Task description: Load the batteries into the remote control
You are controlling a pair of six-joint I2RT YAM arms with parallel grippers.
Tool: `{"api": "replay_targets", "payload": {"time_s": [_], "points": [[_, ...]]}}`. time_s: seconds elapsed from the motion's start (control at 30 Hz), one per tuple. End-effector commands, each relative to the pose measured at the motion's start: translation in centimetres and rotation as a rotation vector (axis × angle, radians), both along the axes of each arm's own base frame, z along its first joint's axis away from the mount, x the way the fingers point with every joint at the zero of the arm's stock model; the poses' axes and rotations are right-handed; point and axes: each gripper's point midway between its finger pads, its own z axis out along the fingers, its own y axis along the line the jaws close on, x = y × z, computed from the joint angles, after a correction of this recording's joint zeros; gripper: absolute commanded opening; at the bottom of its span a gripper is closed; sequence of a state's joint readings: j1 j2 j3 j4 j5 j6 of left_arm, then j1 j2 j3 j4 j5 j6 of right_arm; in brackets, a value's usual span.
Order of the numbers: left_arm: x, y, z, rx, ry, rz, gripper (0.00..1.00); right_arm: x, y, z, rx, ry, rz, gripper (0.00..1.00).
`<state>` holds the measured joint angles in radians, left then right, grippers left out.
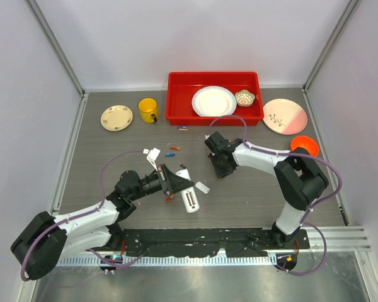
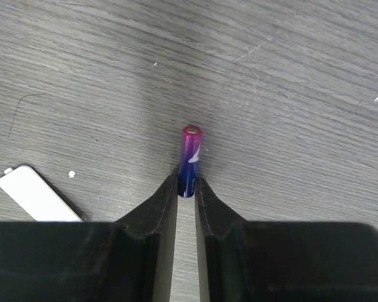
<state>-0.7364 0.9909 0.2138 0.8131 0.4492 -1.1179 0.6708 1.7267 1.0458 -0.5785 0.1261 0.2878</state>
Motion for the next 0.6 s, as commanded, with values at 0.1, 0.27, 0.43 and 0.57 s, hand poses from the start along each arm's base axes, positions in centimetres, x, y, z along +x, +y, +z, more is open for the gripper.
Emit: {"api": "replay_targets", "payload": {"time_s": [0.1,0.27,0.43,0.57], "points": [[0.6,-0.3,2.9,-0.058,-0.085,0.006,0.00,0.4,-0.2,-0.6,-0.004,-0.007,-0.021,0.01],[3.4,-0.5,2.2,-0.076,-0.036,0.129,0.00,-0.2,-0.2,3.5,0.097,-0.095,-0.092,0.01],[5.7,-2.2,1.3,-0.093,-0.023,0.165,0.00,-4.6,0.0,12.6,0.228,-0.232,-0.079,0.01],[6.1,-3.4,3.3,-0.211,-0.101,0.125,0.00,-7.6,-0.2,17.4,0.257,-0.276,-0.043,0.01]]}}
